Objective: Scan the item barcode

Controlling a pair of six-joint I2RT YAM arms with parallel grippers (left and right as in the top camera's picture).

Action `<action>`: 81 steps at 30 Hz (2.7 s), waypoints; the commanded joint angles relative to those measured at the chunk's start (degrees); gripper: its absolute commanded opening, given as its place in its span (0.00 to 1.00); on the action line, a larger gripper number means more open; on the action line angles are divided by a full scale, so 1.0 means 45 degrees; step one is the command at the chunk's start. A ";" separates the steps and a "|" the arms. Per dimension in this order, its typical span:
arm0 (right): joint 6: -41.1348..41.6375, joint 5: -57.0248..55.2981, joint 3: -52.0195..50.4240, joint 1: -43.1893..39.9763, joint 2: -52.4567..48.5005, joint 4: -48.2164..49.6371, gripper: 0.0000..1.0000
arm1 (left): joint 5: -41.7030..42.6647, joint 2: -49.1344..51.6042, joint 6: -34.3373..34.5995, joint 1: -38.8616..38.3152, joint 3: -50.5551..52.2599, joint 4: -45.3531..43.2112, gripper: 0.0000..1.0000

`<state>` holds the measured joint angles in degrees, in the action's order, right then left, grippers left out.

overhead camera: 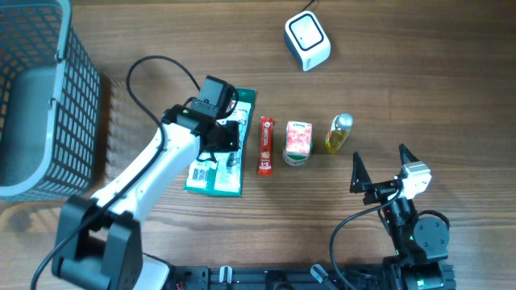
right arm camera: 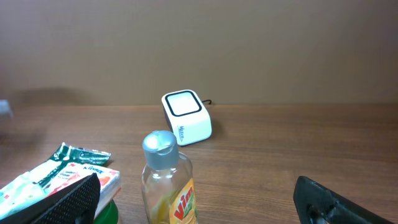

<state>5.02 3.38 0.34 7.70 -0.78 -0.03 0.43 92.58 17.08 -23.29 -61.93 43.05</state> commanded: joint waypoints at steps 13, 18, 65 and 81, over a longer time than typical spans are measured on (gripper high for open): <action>-0.0092 -0.0117 -0.0010 -0.0019 0.0078 0.0029 1.00 | -0.0743 0.1700 0.0019 0.0073 0.0287 -0.0665 0.24; -0.0092 -0.0117 -0.0010 -0.0019 0.0078 0.0029 1.00 | -0.0797 0.2254 0.0019 0.0073 0.0287 -0.0850 0.24; -0.0097 -0.0117 -0.0010 -0.0019 0.0078 0.0029 1.00 | -0.2113 0.3181 0.0403 0.0384 -0.0617 -0.0719 0.34; -0.0092 -0.0117 -0.0010 -0.0019 0.0078 0.0029 1.00 | -0.2550 0.3186 -0.0121 0.0631 -0.1807 -0.0107 0.52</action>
<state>5.02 3.38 0.34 7.70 -0.78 -0.03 -9.32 107.61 17.91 -21.63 -68.49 40.58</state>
